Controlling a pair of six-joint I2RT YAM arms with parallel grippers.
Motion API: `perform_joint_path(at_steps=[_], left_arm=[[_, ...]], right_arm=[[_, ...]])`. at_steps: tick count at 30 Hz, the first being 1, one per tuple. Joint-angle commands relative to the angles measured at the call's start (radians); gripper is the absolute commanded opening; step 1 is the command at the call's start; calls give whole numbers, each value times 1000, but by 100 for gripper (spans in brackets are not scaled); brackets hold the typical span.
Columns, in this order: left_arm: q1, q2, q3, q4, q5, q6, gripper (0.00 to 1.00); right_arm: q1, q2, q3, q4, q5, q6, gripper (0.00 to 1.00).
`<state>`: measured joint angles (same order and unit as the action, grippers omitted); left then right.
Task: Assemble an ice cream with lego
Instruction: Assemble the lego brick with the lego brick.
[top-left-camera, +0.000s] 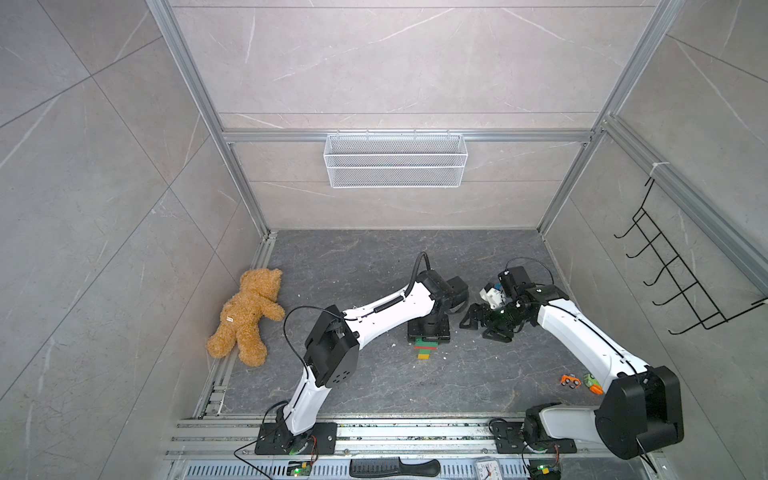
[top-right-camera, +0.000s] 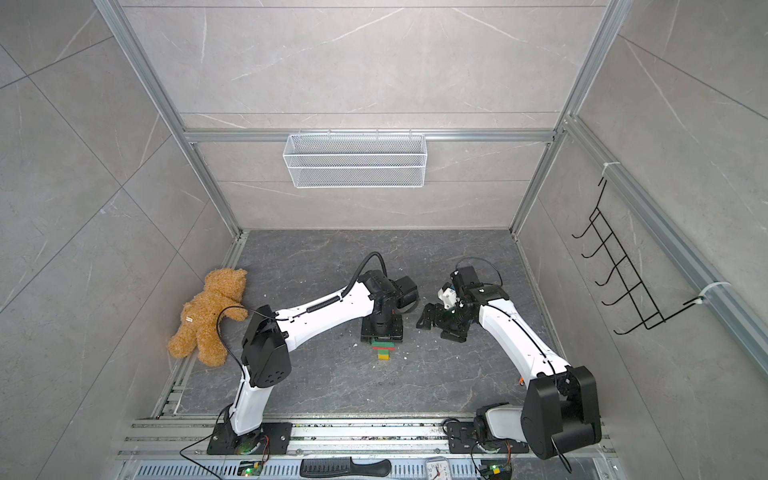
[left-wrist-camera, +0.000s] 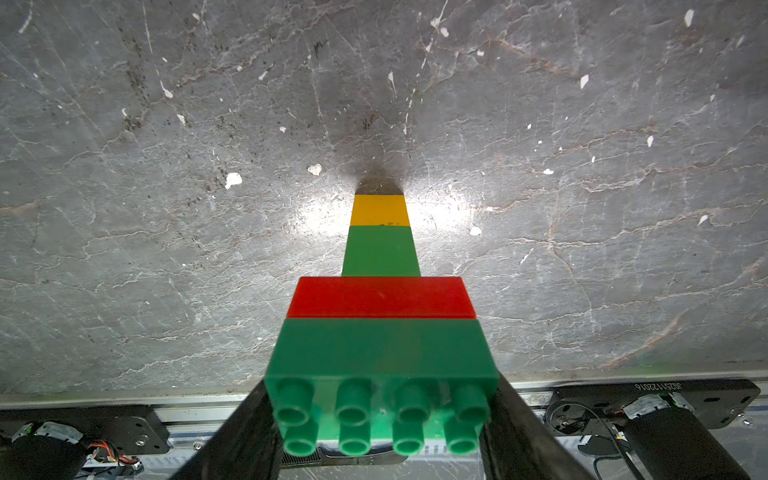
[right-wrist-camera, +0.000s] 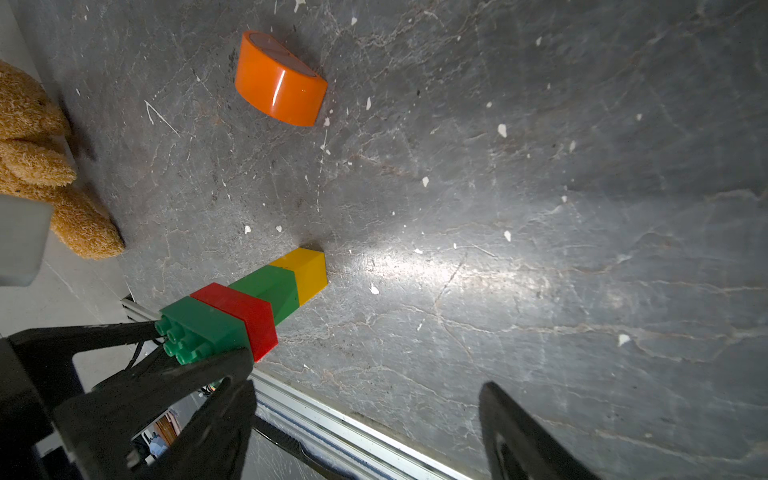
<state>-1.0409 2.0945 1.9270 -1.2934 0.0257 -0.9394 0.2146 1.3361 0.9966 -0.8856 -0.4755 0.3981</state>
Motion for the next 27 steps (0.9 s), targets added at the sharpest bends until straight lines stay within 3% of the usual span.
perform_joint_path(at_steps=[1,9,27], left_arm=[[-4,63,-27,-29,-26,-2,46],[-4,64,26,-53,-58,-5,56],[-5,32,26,-61,-93,-20,66]], right_arm=[[-3,3,22,-23,9,-19,86],[-2,2,24,-22,6,-19,86],[-2,-4,20,-23,5,-21,86]])
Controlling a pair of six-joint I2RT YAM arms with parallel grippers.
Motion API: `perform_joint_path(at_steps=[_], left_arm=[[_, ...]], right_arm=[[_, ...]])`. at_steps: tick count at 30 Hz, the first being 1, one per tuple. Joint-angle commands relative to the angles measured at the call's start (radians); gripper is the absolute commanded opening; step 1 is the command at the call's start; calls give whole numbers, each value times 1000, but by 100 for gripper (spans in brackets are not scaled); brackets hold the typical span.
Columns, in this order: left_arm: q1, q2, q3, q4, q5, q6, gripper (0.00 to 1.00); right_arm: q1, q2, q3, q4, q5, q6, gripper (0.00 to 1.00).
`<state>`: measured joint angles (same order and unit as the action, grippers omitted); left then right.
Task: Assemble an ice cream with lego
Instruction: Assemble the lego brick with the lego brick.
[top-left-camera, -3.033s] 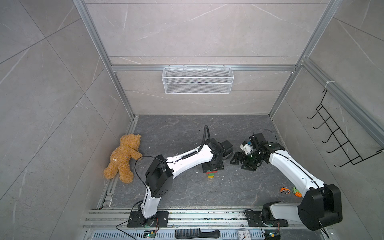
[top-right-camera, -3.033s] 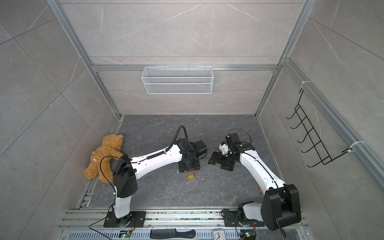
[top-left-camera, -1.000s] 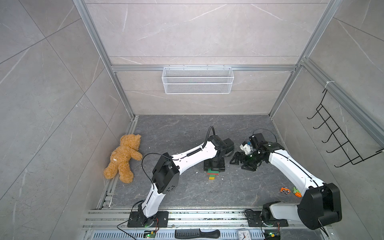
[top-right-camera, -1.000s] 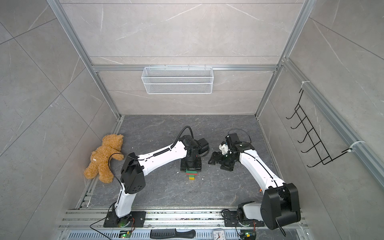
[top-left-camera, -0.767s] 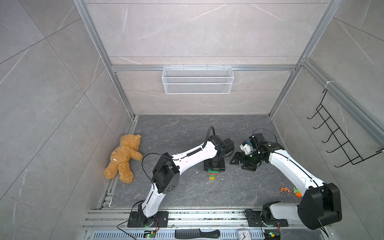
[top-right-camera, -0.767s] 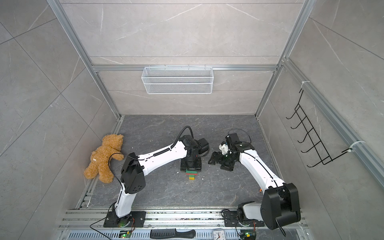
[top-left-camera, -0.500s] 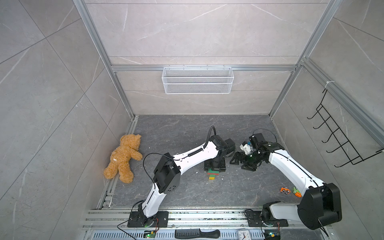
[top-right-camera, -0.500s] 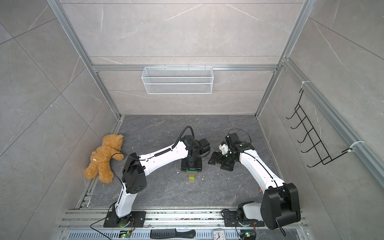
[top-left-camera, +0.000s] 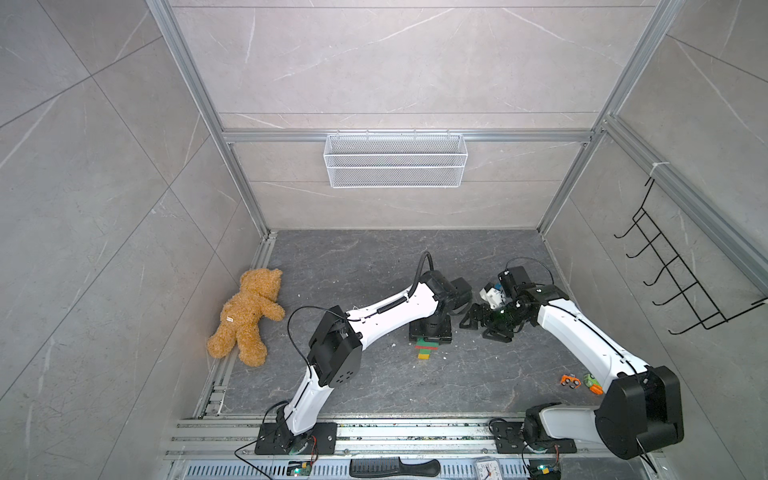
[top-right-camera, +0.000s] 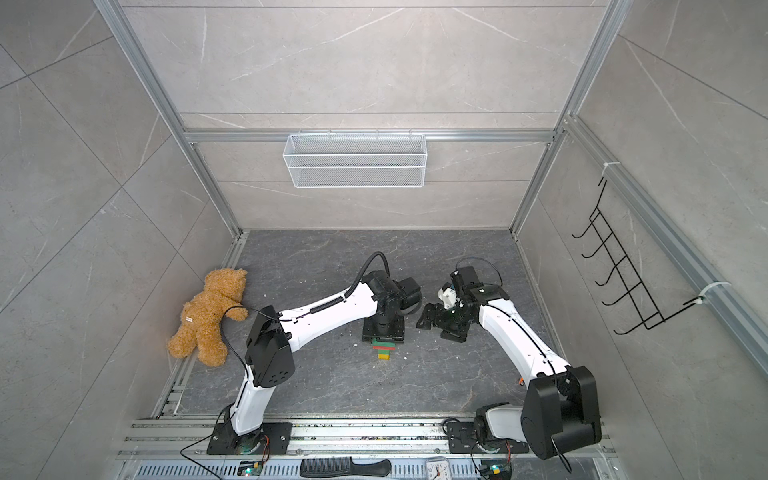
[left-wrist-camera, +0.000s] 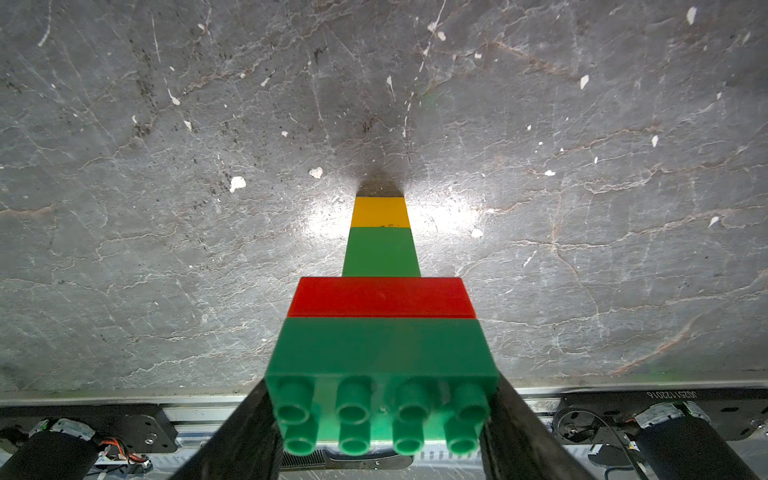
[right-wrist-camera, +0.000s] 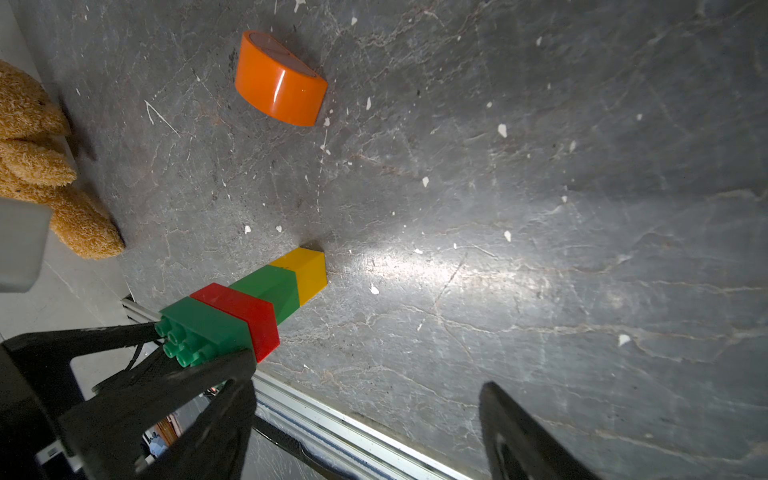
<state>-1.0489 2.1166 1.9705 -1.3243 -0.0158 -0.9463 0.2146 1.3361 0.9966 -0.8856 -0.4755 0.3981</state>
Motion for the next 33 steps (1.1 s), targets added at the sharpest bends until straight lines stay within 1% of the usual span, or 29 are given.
perform_joint_path(at_steps=[1,6,13,26,33], left_arm=[[4,8,-18,-32,-53,-14,67],[4,0,-17,-35,-61,-15,70],[3,-15,-25,-32,-70,-25,72],[2,-46,1,-27,-99,-24,78],[-1,-73,29,-18,-120,-18,84]], right_arm=[[-3,-5,20,-23,6,-20,86],[-2,-6,17,-21,5,-20,86],[-2,-8,14,-19,6,-21,86],[-2,0,19,-19,9,-24,86],[-2,9,25,-16,12,-24,86]])
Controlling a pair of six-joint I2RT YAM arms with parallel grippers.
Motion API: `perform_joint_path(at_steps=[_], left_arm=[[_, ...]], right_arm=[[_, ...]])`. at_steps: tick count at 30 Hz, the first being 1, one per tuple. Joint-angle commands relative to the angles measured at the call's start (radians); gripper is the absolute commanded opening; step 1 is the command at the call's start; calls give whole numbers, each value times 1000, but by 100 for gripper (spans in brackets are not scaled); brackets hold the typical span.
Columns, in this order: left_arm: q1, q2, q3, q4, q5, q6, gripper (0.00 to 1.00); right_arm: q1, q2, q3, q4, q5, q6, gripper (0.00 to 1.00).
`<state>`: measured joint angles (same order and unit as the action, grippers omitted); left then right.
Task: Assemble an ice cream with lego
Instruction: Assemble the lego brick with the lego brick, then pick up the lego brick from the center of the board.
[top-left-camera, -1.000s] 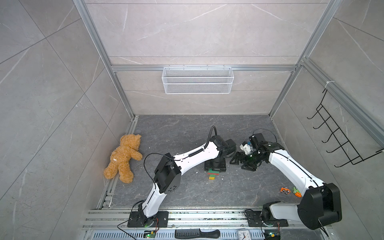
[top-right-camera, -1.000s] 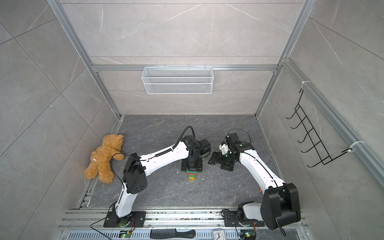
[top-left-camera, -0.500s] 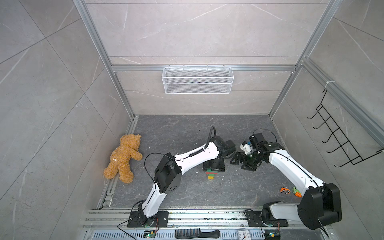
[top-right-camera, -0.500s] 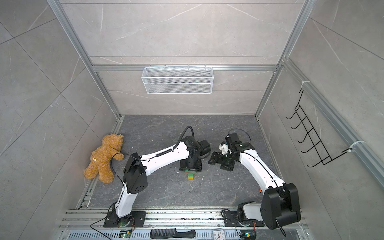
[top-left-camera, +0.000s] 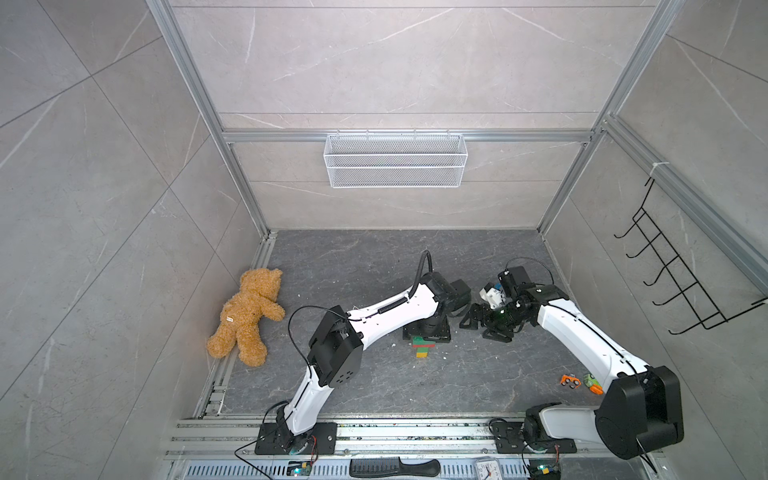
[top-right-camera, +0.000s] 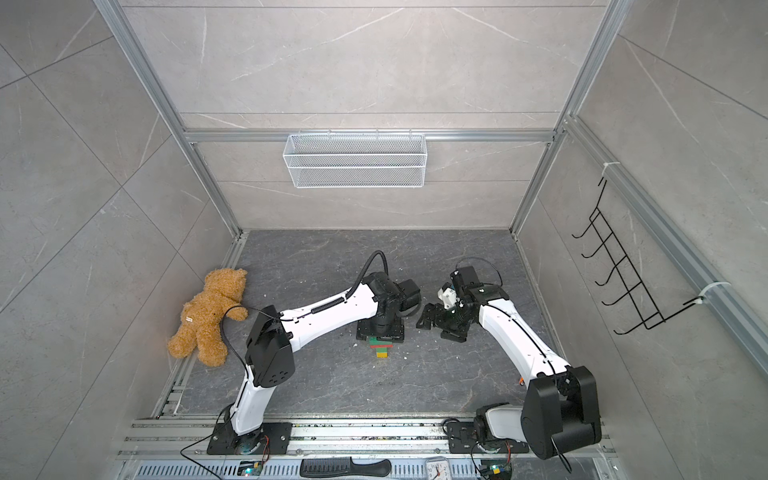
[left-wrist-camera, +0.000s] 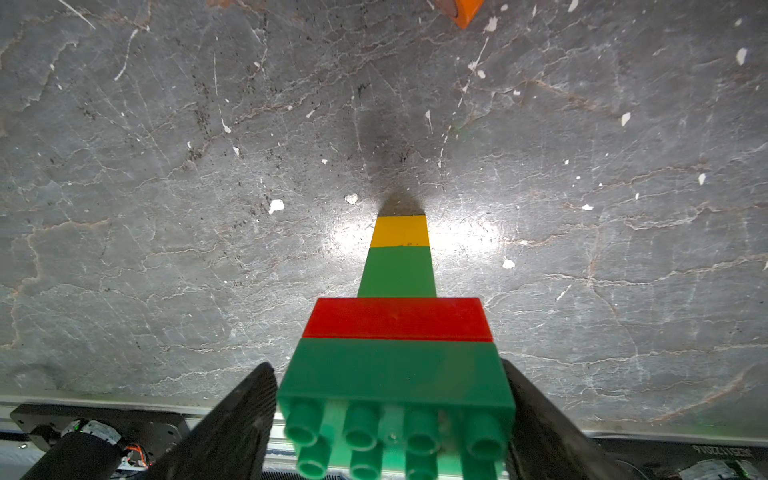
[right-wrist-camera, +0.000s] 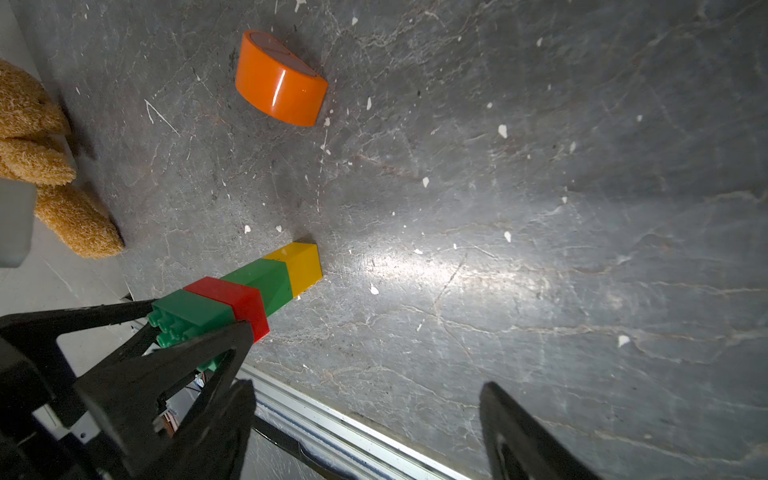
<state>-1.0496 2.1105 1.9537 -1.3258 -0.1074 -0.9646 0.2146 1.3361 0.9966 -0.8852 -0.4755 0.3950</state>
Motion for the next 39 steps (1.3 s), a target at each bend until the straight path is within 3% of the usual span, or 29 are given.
perform_joint_path(at_steps=[1,9,15,20,26,34,39], left_arm=[[-2,-71,55,-16,-33,3,86],[-10,-121,92,-3,-57,7,89],[16,-262,4,67,-80,-17,89],[115,-442,-185,180,-68,5,90],[270,-629,-417,302,-11,55,90],[411,-780,-634,375,61,86,91],[463,-844,-720,393,82,92,91]], right_arm=[[-3,10,26,-14,13,-21,86],[15,37,75,-2,107,-23,90],[84,148,227,2,215,-44,90],[106,283,374,-12,306,-139,89],[163,442,530,-5,297,-296,85],[277,635,697,-31,322,-427,80],[337,683,692,-26,400,-520,77]])
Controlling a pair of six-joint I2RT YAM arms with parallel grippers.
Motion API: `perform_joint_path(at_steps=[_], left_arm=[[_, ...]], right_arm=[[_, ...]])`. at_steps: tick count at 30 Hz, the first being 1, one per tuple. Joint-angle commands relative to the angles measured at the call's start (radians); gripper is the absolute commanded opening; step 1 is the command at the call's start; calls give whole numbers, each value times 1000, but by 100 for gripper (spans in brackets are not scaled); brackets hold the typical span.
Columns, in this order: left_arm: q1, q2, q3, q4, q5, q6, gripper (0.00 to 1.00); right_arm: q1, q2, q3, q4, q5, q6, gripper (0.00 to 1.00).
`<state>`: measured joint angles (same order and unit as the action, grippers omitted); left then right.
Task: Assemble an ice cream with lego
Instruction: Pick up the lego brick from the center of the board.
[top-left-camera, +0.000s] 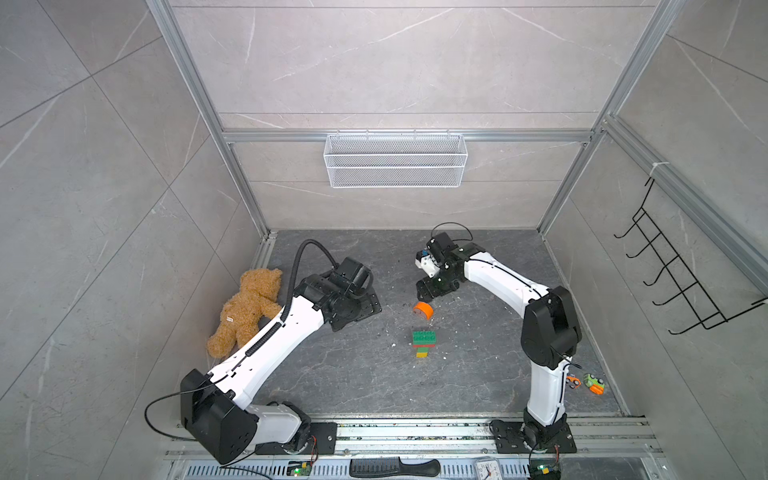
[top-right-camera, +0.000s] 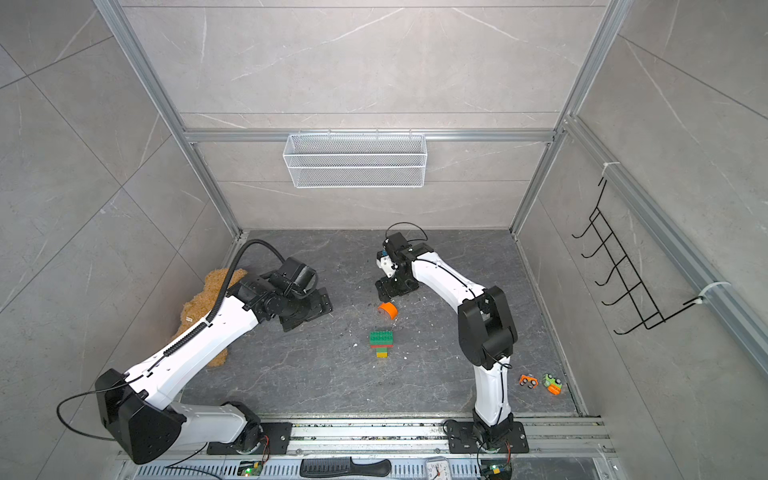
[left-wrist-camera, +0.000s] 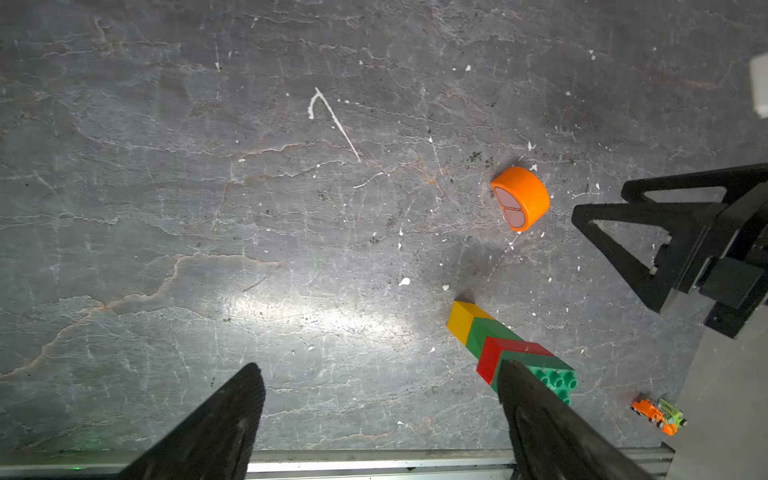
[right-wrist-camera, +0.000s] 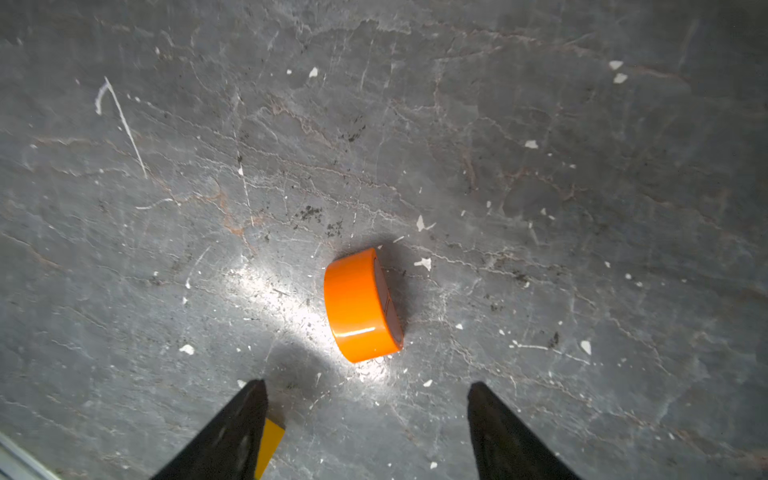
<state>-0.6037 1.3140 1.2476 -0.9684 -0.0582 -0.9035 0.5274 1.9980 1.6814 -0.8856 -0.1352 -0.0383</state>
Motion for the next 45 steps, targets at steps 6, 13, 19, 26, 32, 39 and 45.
perform_joint_path(at_steps=[6,13,19,26,32,39,45], left_arm=[[49,-91,-87,57,47,32,91],[66,-98,-122,74,61,36,91],[78,-104,-125,68,62,45,91],[81,-104,-124,63,61,47,91],[82,-108,-128,59,60,47,91],[83,-107,-123,56,59,56,91],[88,-109,-132,68,62,71,92]], right_arm=[[43,60,-1,-26,94,-105,74],[81,132,14,-36,132,-117,69],[86,145,-3,-14,165,-111,63],[86,148,-2,4,175,-107,48],[86,157,3,-6,181,-113,32],[84,94,14,-25,230,-122,17],[82,-63,35,-83,303,-158,0]])
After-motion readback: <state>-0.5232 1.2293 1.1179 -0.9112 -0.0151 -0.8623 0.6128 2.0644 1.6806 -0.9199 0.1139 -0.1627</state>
